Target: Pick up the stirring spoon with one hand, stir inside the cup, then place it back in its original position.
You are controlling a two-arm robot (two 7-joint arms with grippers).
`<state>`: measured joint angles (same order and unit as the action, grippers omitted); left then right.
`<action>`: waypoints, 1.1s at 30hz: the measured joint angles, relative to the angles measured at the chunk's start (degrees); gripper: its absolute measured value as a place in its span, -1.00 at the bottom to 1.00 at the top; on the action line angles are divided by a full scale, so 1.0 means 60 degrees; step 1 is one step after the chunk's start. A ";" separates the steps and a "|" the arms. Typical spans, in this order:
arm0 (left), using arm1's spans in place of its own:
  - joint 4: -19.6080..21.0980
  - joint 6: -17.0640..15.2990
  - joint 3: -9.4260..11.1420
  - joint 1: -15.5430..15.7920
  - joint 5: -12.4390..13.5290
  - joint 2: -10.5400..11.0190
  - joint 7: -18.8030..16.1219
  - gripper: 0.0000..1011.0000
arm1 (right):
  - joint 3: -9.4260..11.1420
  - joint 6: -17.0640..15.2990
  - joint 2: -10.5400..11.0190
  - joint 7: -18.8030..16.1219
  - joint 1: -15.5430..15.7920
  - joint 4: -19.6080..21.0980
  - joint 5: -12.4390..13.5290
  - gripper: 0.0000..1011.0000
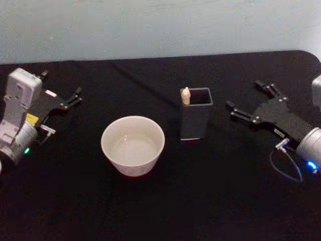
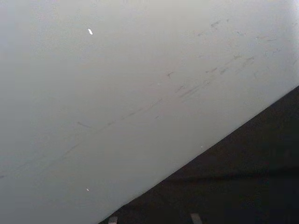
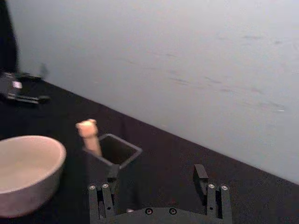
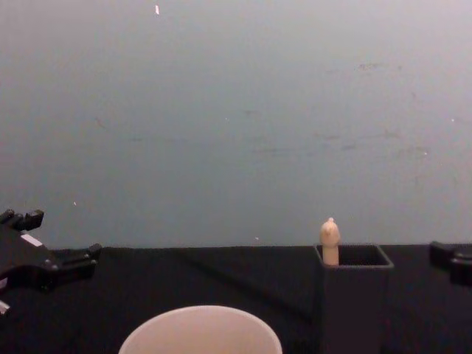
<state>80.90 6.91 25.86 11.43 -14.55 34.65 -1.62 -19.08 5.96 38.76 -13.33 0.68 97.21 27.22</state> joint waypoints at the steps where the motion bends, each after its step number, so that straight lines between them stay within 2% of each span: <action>1: 0.0000 0.0000 0.0000 -0.0001 0.0000 0.0000 0.0000 0.98 | 0.0010 -0.0008 0.0006 -0.0088 0.0039 0.0052 0.0066 0.98; 6: 0.0000 0.0000 0.0000 0.0000 0.0000 0.0000 0.0000 0.98 | -0.0084 -0.0211 -0.0110 -0.0715 0.0040 0.0140 0.0339 0.98; 12: 0.0000 0.0000 0.0000 -0.0001 0.0000 0.0000 0.0000 0.98 | -0.0362 -0.0384 -0.0430 -0.1192 -0.0257 -0.0067 0.0287 0.98; 18: 0.0000 0.0000 0.0000 0.0000 0.0000 0.0000 0.0000 0.98 | -0.0530 -0.0435 -0.0695 -0.1477 -0.0534 -0.0302 0.0047 0.98; 33: 0.0000 0.0000 0.0000 0.0000 0.0000 0.0000 0.0000 0.98 | -0.0995 -0.0494 -0.1719 -0.1866 -0.1615 -0.1353 -0.0854 0.98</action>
<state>80.90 6.91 25.87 11.43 -14.55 34.65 -1.62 -25.05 2.99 28.45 -24.52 -9.01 89.08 22.10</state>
